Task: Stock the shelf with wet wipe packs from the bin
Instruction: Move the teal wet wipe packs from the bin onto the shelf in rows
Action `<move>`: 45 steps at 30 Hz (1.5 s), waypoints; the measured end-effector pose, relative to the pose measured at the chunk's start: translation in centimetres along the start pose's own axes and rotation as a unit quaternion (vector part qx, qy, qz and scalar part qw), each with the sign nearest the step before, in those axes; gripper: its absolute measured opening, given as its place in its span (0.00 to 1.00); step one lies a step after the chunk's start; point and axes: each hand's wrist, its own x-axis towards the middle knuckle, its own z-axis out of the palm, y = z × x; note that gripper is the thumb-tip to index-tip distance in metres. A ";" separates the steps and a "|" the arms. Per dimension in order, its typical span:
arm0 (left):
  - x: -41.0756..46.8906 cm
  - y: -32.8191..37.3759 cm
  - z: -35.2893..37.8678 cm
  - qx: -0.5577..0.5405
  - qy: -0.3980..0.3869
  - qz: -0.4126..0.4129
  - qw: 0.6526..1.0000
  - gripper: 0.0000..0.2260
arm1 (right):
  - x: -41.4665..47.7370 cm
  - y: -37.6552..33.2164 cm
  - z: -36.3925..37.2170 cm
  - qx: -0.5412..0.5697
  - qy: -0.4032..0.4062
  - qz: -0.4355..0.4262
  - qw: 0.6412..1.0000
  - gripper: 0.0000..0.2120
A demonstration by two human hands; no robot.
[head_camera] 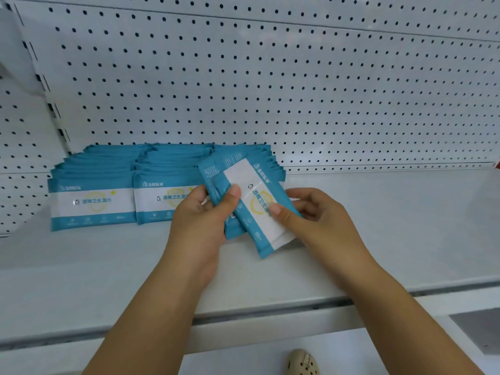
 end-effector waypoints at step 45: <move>-0.4 2.9 -3.5 -0.060 0.111 -0.013 0.992 0.10 | 0.7 -2.1 6.1 -0.042 -0.012 -0.044 0.998 0.16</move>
